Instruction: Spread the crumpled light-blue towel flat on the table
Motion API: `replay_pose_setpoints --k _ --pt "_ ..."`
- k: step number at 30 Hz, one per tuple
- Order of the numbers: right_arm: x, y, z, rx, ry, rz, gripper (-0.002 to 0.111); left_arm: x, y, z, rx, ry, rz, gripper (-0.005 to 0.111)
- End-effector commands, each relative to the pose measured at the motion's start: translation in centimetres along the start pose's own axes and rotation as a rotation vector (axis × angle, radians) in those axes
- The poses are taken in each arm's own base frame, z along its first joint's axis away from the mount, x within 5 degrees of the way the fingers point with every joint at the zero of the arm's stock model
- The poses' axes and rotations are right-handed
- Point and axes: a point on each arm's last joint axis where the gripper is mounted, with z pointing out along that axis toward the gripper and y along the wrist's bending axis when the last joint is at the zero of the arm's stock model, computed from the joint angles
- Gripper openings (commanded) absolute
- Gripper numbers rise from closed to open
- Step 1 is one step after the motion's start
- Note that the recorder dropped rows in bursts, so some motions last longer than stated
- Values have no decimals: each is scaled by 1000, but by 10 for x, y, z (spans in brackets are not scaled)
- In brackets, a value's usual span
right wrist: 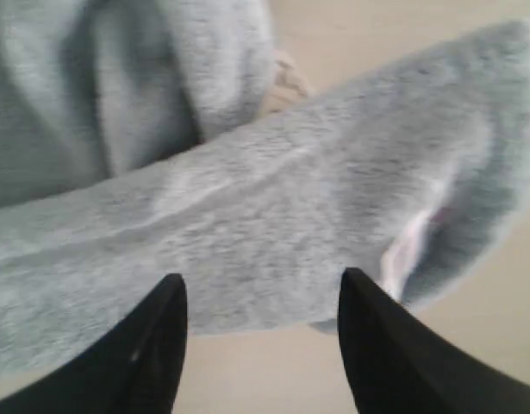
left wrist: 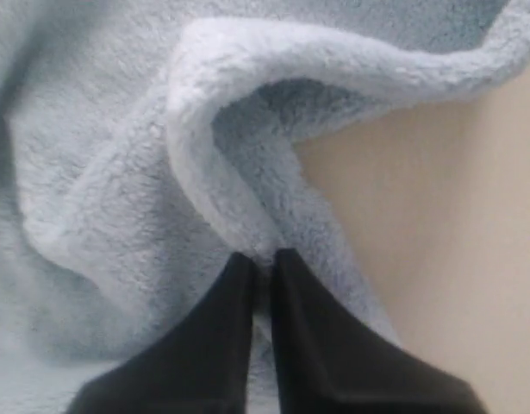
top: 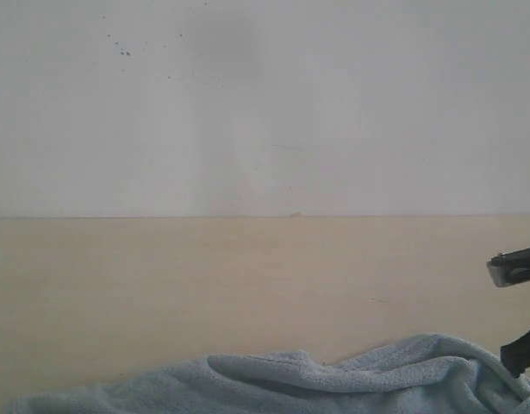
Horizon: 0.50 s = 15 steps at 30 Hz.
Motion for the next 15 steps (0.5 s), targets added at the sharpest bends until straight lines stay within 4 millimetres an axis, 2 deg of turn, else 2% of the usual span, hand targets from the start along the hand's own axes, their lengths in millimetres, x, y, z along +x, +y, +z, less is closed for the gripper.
replay_pose_setpoints --k 1,4,5,6,9,11,12,13,15 --pt "0 -22 -3 157 -27 87 51 -1 14 -22 -100 49 198 4" --pt "-1 -33 0 111 -56 172 51 16 31 -29 -218 217 225 4" --pt "1 -40 5 4 -52 259 51 26 45 -34 -330 327 226 4" --pt "2 -41 6 -76 -55 282 51 29 52 -37 -391 356 218 4" --pt "2 -54 6 -333 -87 373 51 34 72 -48 -619 385 28 4" --pt "4 -71 2 -453 -125 436 51 32 81 -56 -751 347 -129 4" --pt "5 -79 1 -475 -135 471 51 29 83 -58 -763 329 -161 4" --pt "10 -99 2 -479 -154 541 51 20 82 -56 -703 256 -197 4" --pt "14 -114 5 -460 -187 606 51 10 76 -50 -589 142 -261 4"
